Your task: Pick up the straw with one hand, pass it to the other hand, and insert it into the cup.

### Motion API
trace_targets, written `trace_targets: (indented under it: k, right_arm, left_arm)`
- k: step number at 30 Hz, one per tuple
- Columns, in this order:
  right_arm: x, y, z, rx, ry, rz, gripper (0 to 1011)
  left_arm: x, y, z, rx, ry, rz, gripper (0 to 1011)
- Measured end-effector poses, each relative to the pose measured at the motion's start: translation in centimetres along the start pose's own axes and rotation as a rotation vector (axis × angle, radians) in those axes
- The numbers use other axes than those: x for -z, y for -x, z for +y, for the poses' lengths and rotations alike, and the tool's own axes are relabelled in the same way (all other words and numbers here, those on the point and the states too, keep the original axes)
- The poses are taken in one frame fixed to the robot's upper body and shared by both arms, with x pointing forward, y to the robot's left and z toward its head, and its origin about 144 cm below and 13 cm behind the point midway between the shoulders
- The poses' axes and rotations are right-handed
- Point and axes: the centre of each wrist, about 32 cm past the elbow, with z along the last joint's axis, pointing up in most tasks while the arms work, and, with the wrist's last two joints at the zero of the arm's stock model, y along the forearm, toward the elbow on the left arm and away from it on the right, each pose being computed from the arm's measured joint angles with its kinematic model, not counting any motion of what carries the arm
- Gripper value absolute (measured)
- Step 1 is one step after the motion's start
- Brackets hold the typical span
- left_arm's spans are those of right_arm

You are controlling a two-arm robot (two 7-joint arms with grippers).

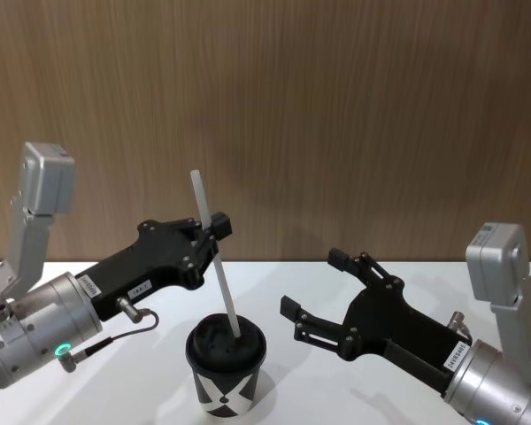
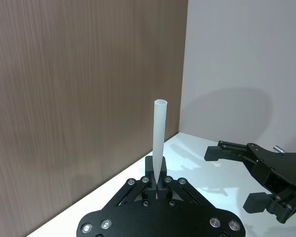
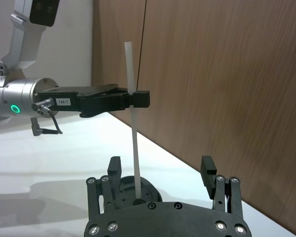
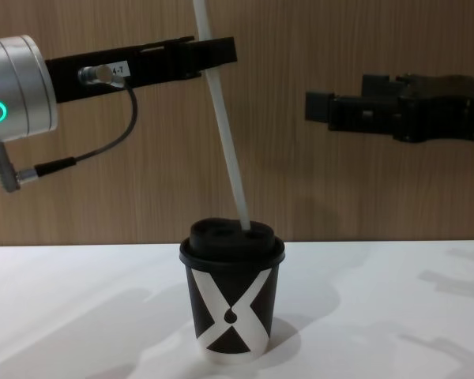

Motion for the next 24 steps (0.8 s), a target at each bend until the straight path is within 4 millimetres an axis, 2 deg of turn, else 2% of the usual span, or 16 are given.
trace_targets:
  k: [24]
  right_arm:
    - [0.00, 0.00, 0.00, 0.000, 0.000, 0.000, 1001]
  left_arm:
    - [0.45, -0.06, -0.84, 0.027, -0.004, 0.018, 5]
